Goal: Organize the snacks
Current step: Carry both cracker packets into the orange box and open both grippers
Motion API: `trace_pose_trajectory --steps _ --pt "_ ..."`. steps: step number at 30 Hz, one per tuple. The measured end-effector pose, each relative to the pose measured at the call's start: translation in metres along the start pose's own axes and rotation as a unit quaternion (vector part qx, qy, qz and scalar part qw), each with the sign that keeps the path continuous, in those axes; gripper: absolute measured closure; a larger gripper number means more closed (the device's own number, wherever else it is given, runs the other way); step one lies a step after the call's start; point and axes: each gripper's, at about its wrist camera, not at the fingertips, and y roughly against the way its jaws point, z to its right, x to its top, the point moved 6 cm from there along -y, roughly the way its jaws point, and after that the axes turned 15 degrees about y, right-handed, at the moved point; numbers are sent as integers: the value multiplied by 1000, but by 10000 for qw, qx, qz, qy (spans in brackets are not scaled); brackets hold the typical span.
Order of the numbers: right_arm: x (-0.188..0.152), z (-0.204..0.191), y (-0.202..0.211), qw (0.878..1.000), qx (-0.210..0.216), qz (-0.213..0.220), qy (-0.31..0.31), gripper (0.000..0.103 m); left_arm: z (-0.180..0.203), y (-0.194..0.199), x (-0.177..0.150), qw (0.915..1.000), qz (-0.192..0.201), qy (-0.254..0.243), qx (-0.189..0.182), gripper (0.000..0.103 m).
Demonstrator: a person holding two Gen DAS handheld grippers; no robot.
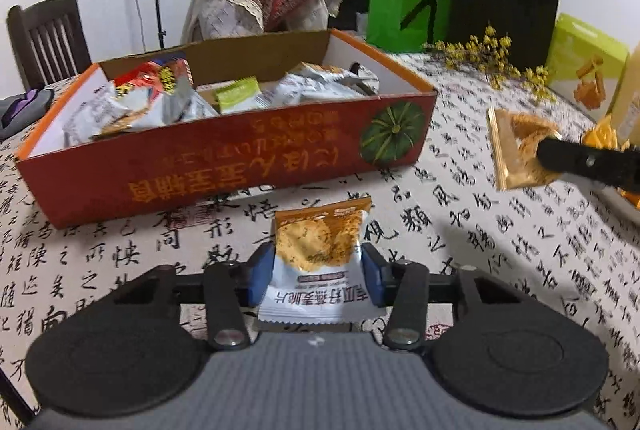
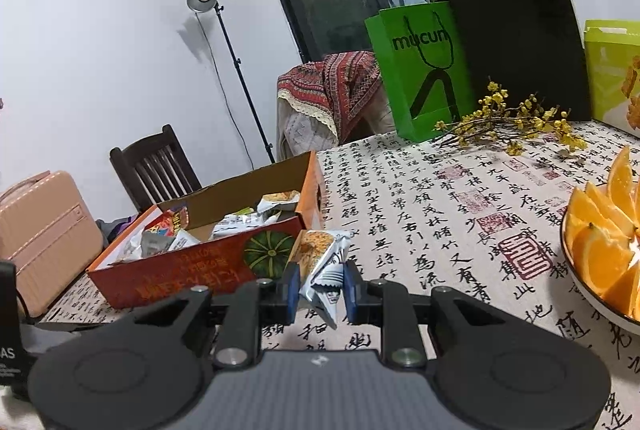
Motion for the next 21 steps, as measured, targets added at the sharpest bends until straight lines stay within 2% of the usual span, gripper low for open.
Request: trace_pose_trajectory --steps 11,16,21 --pt "20 -19 -3 9997 111 129 192 81 -4 48 34 9962 821 218 -162 56" --pt "41 -30 -9 9992 191 280 226 81 -9 66 61 9919 1188 393 -218 56" --pt "68 -41 -21 9984 278 431 226 81 -18 67 87 9879 1422 591 -164 56"
